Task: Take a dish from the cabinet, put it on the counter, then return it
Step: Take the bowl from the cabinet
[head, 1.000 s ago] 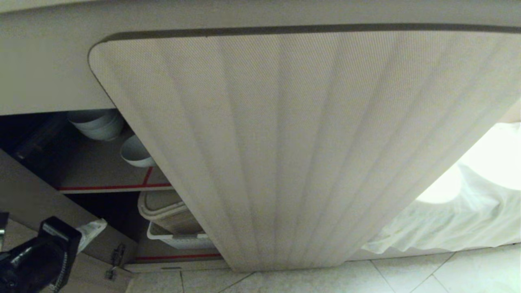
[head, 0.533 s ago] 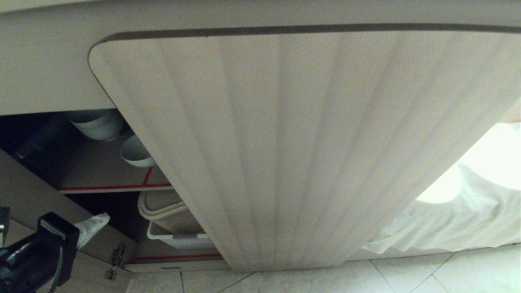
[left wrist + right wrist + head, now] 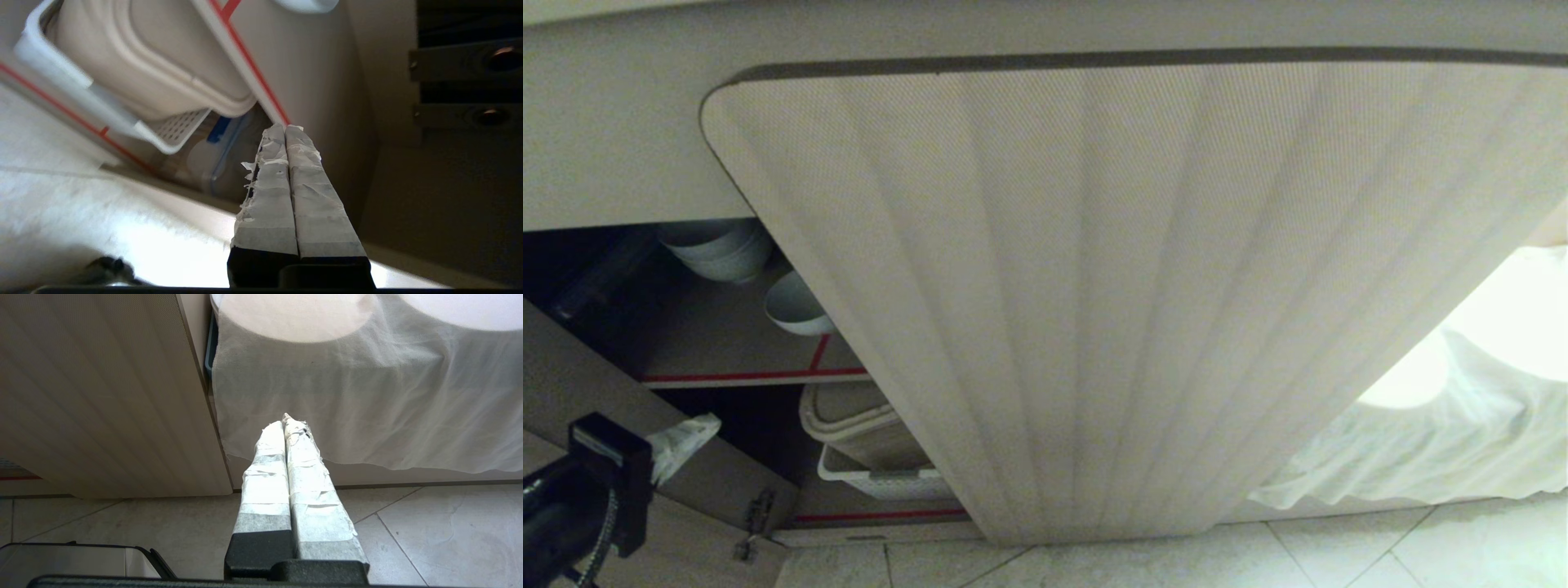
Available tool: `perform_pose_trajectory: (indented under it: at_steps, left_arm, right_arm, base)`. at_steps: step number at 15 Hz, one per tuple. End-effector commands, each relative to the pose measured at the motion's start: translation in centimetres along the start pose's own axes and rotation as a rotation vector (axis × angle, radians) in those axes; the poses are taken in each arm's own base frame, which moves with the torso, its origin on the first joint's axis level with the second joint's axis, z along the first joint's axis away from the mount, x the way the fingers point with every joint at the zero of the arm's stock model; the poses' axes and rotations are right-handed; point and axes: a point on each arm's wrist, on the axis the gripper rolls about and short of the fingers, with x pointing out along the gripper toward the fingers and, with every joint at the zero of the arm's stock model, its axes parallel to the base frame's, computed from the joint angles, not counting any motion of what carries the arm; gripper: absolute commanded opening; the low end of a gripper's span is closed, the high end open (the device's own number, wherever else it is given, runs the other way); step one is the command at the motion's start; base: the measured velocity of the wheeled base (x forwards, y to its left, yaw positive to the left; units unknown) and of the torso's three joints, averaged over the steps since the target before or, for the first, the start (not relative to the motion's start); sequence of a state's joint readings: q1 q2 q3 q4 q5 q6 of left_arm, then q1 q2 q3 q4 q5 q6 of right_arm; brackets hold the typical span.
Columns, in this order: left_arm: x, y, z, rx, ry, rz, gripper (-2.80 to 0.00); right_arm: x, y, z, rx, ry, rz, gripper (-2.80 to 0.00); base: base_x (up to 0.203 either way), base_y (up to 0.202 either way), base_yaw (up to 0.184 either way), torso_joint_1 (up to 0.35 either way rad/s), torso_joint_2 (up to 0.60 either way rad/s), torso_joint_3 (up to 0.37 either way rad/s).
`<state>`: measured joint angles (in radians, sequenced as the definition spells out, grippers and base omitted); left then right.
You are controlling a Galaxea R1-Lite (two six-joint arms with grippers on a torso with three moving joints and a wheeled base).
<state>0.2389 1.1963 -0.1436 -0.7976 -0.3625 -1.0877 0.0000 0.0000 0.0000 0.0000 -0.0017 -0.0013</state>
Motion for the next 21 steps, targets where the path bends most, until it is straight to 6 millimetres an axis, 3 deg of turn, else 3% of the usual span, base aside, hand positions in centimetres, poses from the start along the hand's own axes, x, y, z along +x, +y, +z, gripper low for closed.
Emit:
perform_pose_trajectory:
  at_steps: [1,12,21]
  left_arm:
    - [1.0,0.6,0.6,-0.02,-0.001,0.02,-2.8]
    - [6.1,2.0,2.2,0.008,0.048,-0.075,-2.8]
    - [6.5,1.4,3.3,0.025,0.08,-0.143,-2.8]
  right_arm:
    - [0.0,0.0,0.0,0.0,0.0,0.001,-2.8]
    - [0.0,0.0,0.0,0.0,0.0,0.0,-2.8]
    - [0.0,0.0,0.0,0.0,0.0,0.0,-2.8]
  base:
    - [0.0,0.0,0.0,0.0,0.0,0.0]
    - [0.0,0.0,0.0,0.0,0.0,0.0]
    - [0.0,0.0,0.0,0.0,0.0,0.0]
